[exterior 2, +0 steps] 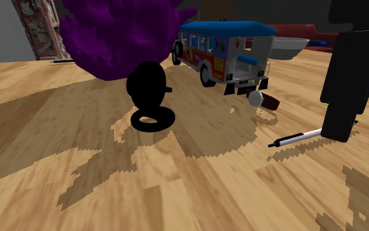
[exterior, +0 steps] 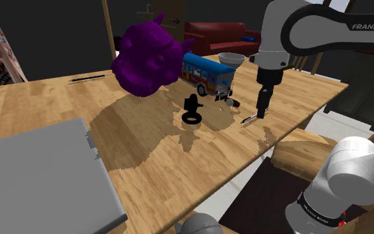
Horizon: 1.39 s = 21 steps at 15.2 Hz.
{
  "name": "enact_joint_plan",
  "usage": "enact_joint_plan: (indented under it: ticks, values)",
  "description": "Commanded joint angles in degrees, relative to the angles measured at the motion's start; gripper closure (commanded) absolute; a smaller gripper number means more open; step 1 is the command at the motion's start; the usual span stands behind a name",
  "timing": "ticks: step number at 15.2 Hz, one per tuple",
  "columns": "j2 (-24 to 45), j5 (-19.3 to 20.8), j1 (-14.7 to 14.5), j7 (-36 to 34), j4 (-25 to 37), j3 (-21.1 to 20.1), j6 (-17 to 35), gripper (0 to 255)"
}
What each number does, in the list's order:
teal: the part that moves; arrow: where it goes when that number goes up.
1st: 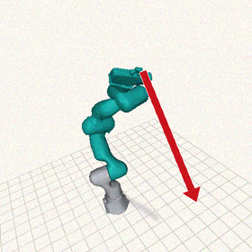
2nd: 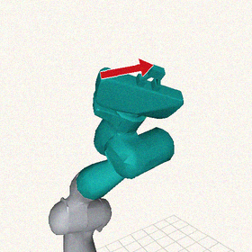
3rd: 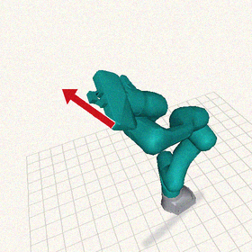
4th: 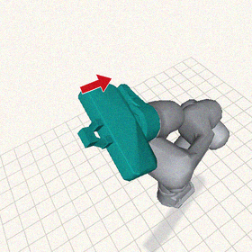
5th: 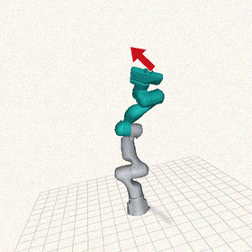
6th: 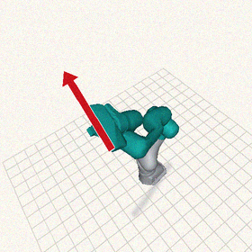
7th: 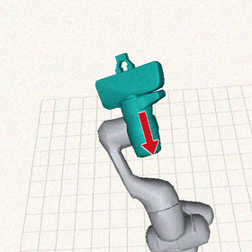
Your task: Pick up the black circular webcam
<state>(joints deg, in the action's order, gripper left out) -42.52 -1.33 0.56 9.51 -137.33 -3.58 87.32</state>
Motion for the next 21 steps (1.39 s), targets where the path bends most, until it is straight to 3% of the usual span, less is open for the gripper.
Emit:
enact_joint_plan:
  ticks: [1, 11, 21]
  values:
    - [0.0, 0.0, 0.0, 0.0, 0.0, 0.0, 0.0, 0]
    - [17.7, -4.8, 0.2, -18.5, 18.7, -10.3, -0.5, 0]
    - [40.5, -1.2, -0.4, -38.1, 46.1, -18.4, -5.4, 0]
